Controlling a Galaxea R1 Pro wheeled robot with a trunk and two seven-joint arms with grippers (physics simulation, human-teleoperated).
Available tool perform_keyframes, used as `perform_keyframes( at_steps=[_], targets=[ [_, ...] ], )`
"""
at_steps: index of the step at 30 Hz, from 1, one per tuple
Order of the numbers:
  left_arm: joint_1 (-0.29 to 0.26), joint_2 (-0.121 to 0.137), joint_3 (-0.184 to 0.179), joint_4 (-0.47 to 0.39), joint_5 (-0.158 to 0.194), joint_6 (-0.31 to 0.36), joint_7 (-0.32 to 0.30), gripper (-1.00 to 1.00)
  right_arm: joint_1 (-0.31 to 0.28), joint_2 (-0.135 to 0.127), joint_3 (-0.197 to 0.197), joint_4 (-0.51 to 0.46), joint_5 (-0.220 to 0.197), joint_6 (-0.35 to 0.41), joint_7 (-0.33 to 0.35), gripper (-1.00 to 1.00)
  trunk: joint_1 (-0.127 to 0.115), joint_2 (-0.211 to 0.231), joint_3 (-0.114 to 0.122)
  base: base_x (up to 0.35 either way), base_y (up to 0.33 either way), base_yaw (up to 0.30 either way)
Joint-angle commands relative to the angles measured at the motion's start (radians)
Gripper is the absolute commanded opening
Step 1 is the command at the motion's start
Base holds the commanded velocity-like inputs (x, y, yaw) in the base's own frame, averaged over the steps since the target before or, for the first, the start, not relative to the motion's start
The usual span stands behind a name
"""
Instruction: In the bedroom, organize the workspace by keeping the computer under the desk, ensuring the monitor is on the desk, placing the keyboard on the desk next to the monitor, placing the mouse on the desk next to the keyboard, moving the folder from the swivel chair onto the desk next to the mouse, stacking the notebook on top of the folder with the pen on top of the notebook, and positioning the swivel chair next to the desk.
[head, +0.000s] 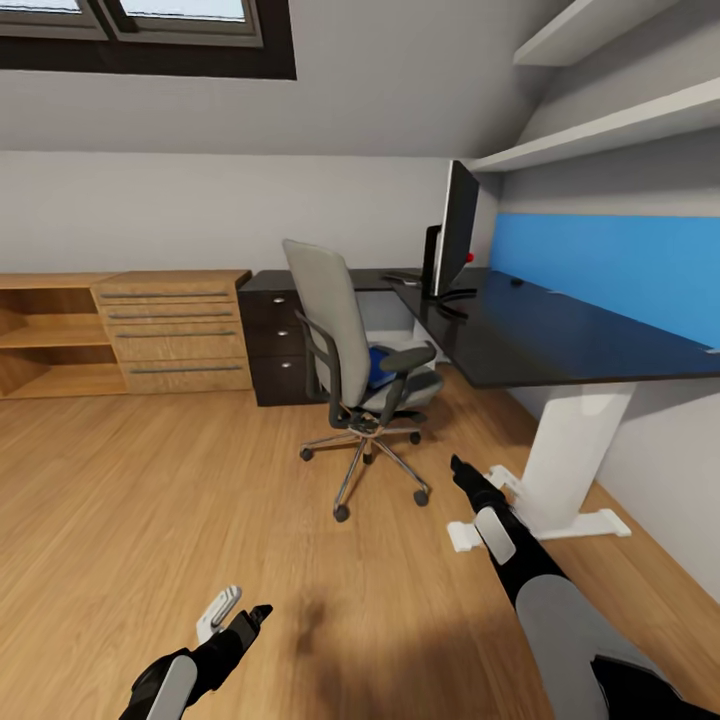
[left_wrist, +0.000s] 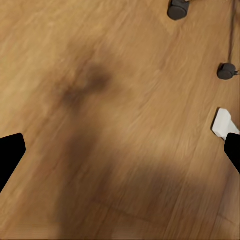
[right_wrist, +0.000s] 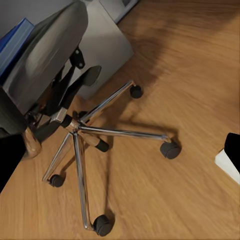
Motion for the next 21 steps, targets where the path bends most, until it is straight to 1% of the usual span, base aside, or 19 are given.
perform_keyframes(
  at_steps=[1,2,4,9,14,21],
  targets=[
    [0.001,-0.001,0.004,0.001,0.006,0.007,0.001,1.00,-0.004,-0.002,-0.001,0.000,-0.011,0.009,-0.002,1.00,0.000,0.000,-0.001,0.279,0.000,0.000],
    [0.002,-0.001,0.004,0.003,0.006,0.006,0.001,1.00,-0.012,-0.008,-0.001,0.001,-0.013,0.039,-0.003,1.00,0.000,0.000,-0.001,0.302,0.000,0.000],
    [0.003,-0.001,0.004,0.005,0.006,0.004,0.001,1.00,-0.020,-0.017,-0.002,0.001,-0.014,0.069,-0.003,1.00,0.000,0.000,-0.001,0.313,0.000,0.000],
    [0.005,-0.001,0.004,0.007,0.007,0.003,0.000,1.00,-0.027,-0.029,-0.002,0.001,-0.016,0.103,0.000,1.00,0.000,0.000,-0.001,0.327,0.000,0.000],
    [0.008,-0.001,0.005,0.008,0.009,0.002,0.000,1.00,-0.031,-0.035,-0.002,0.001,-0.016,0.119,0.001,1.00,0.000,0.000,-0.001,0.337,0.000,0.000],
    [0.012,-0.001,0.005,0.008,0.012,-0.007,0.000,1.00,-0.032,-0.038,-0.002,0.000,-0.016,0.121,0.001,1.00,0.000,0.000,-0.001,0.341,0.000,0.000]
  ],
)
